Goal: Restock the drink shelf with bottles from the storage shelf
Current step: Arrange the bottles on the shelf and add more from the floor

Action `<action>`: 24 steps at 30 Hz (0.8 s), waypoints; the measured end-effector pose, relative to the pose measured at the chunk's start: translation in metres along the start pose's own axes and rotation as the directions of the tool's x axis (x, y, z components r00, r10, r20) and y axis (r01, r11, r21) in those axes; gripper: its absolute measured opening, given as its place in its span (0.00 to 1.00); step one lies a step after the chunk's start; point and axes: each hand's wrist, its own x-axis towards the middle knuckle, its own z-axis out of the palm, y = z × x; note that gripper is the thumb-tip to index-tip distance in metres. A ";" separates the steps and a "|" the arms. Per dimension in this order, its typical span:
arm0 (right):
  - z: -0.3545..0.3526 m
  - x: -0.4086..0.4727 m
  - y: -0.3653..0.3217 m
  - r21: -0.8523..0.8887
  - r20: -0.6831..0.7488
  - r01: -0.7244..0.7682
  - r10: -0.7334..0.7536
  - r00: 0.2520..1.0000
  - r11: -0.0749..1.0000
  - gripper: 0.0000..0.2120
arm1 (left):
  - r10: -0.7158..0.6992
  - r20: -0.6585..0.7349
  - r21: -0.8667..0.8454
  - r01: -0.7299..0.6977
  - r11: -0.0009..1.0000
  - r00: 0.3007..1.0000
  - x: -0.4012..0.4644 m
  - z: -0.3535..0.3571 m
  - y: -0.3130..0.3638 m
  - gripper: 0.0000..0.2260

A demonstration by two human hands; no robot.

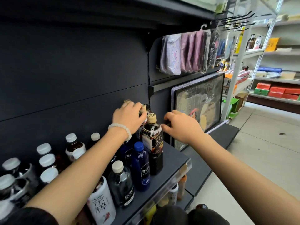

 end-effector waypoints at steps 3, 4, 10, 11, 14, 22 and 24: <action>-0.003 -0.041 0.009 -0.083 -0.025 -0.012 0.010 1.000 0.996 0.19 | 0.032 0.012 0.038 -0.033 0.999 0.999 -0.036 -0.010 0.023 0.16; -0.003 -0.055 0.012 -0.111 -0.023 -0.014 0.012 1.000 0.994 0.19 | 0.036 0.027 0.036 -0.037 0.999 0.999 -0.049 -0.013 0.031 0.17; 0.001 -0.147 0.033 -0.153 -0.094 -0.093 0.080 0.992 0.984 0.20 | 0.082 0.079 0.010 -0.083 0.997 0.994 -0.124 -0.009 0.080 0.17; 0.001 -0.163 0.038 -0.161 -0.096 -0.109 0.094 0.991 0.981 0.20 | 0.086 0.095 -0.005 -0.086 0.996 0.992 -0.136 -0.007 0.089 0.17; 0.003 -0.201 0.053 -0.190 -0.103 -0.146 0.128 0.986 0.971 0.20 | 0.117 0.151 -0.031 -0.114 0.993 0.982 -0.166 0.001 0.116 0.18; 0.026 -0.256 0.091 -0.100 -0.070 -0.288 0.282 0.957 0.952 0.19 | 0.184 0.224 -0.074 -0.172 0.982 0.957 -0.199 0.033 0.172 0.18; 0.038 -0.256 0.103 -0.081 -0.056 -0.322 0.319 0.946 0.943 0.18 | 0.189 0.241 -0.083 -0.173 0.981 0.952 -0.198 0.049 0.180 0.17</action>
